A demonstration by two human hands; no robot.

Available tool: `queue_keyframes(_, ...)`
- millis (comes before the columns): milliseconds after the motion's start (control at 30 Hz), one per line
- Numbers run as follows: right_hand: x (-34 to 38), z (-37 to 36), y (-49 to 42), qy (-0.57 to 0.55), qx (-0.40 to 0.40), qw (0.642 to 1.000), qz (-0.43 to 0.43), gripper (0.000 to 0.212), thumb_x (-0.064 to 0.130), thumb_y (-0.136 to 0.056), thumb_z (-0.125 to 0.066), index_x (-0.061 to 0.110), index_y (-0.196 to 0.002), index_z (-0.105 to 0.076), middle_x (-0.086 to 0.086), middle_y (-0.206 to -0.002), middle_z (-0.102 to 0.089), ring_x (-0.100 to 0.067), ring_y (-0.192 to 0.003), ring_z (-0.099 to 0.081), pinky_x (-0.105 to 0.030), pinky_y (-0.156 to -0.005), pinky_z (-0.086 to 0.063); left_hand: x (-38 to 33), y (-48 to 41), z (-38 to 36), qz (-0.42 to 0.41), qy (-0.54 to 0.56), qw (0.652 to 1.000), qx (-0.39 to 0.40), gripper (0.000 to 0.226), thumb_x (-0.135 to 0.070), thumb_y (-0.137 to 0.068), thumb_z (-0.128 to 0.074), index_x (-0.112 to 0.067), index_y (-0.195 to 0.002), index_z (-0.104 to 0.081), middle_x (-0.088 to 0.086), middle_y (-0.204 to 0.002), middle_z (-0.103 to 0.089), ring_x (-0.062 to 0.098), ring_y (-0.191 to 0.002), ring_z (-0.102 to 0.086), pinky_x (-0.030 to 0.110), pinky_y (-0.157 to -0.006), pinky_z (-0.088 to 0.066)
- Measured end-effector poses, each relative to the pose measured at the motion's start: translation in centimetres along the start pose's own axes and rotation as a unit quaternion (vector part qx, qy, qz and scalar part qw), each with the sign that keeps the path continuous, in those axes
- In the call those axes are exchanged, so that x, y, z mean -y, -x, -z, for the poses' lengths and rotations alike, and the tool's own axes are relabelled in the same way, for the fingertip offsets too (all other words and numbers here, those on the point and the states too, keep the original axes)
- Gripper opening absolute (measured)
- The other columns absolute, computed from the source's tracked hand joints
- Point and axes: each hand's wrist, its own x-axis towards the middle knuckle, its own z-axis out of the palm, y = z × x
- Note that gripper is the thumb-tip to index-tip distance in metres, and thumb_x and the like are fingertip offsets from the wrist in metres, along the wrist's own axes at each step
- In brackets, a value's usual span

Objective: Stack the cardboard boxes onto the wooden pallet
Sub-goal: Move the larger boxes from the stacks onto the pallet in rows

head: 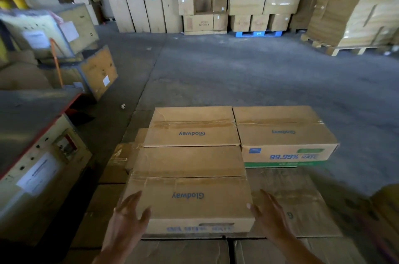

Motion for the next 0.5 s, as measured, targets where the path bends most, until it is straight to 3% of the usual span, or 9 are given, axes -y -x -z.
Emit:
queue_keyframes(167,-0.9,6.9,4.2,0.026,-0.046,0.999,0.011,0.054,0.048,-0.096,-0.05,0.023,-0.143,-0.042,-0.003,-0.142,-0.053,-0.024,-0.115,-0.06,-0.038,-0.094,-0.05,-5.4,5.3,4.9,-0.121,0.009,0.992,-0.044,0.052,-0.039,-0.086,-0.069,-0.022,-0.134,-0.058,0.001,-0.129,-0.065,0.02,-0.1,-0.068,0.035,-0.084,-0.058)
queue_keyframes(300,-3.3,12.9,10.9,0.025,-0.127,0.991,0.032,0.049,0.051,-0.095,-0.051,0.026,-0.137,-0.046,-0.004,-0.134,-0.058,-0.021,-0.109,-0.062,-0.04,-0.09,-0.054,-9.7,10.3,8.0,-0.204,-0.003,0.977,-0.068,0.046,-0.042,-0.09,-0.061,-0.02,-0.131,-0.057,0.002,-0.127,-0.065,0.021,-0.109,-0.063,0.039,-0.09,-0.056)
queue_keyframes(400,-6.1,17.2,17.3,0.029,-0.173,0.984,0.019,0.053,0.055,-0.097,-0.049,0.022,-0.139,-0.05,-0.009,-0.137,-0.057,-0.028,-0.116,-0.06,-0.04,-0.091,-0.05,-12.8,15.0,9.3,-0.229,0.015,0.969,-0.092,0.046,-0.033,-0.087,-0.069,-0.009,-0.126,-0.064,0.013,-0.12,-0.068,0.033,-0.105,-0.066,0.043,-0.088,-0.056)
queue_keyframes(500,-9.5,20.8,22.7,0.028,-0.188,0.982,0.005,0.045,0.054,-0.097,-0.047,0.023,-0.129,-0.056,-0.01,-0.127,-0.063,-0.027,-0.107,-0.063,-0.038,-0.087,-0.053,-15.1,20.1,10.0,-0.243,0.03,0.966,-0.088,0.047,-0.034,-0.087,-0.069,-0.01,-0.127,-0.065,0.013,-0.123,-0.067,0.034,-0.109,-0.064,0.041,-0.09,-0.053)
